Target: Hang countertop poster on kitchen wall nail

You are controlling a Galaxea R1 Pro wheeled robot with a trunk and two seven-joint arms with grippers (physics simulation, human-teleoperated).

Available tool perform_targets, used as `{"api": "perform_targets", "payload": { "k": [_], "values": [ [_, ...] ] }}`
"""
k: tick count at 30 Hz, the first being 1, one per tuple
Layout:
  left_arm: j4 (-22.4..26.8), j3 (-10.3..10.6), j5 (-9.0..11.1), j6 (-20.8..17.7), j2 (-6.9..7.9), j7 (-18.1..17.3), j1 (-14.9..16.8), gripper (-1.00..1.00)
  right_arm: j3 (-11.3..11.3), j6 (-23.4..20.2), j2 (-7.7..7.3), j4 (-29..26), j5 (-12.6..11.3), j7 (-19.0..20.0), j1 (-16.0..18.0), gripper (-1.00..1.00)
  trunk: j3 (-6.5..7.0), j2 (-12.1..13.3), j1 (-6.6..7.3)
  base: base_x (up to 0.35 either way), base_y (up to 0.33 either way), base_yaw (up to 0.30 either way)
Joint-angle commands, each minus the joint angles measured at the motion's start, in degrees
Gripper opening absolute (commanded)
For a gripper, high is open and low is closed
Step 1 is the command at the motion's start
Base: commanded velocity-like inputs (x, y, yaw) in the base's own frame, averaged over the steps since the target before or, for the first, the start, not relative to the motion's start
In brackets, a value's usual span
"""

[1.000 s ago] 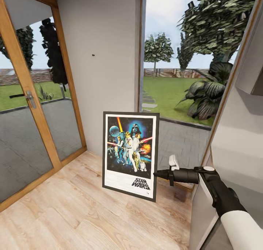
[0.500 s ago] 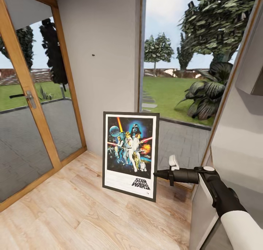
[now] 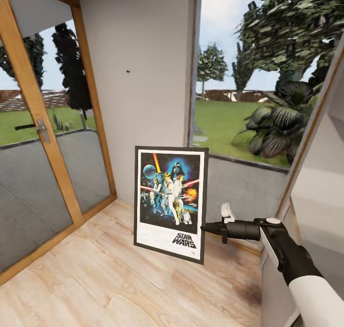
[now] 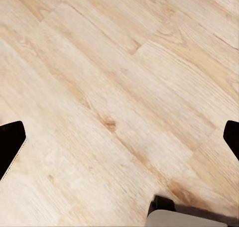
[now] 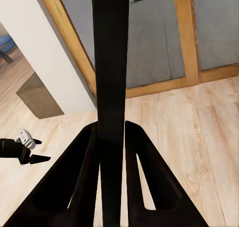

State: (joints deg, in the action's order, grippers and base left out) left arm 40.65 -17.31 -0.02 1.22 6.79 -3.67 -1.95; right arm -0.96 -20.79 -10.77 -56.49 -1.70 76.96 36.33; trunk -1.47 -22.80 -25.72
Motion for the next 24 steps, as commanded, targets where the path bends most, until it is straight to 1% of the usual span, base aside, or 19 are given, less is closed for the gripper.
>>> {"api": "perform_targets", "payload": {
  "k": [1, 24],
  "values": [
    [0.01, -0.18, -0.02, 0.10, -0.02, -0.38, 0.02, 1.00, -0.09, -0.74, -0.04, -0.02, -0.24, 0.21, 0.06, -1.00, -0.12, -0.12, -0.06, 0.219, 0.249, 0.000],
    [-0.14, -0.18, -0.05, 0.10, -0.02, -0.38, 0.02, 1.00, -0.09, -0.67, -0.04, -0.02, -0.16, 0.12, -0.29, -1.00, -0.12, -0.12, -0.06, 0.230, 0.250, 0.000]
  ]
}}
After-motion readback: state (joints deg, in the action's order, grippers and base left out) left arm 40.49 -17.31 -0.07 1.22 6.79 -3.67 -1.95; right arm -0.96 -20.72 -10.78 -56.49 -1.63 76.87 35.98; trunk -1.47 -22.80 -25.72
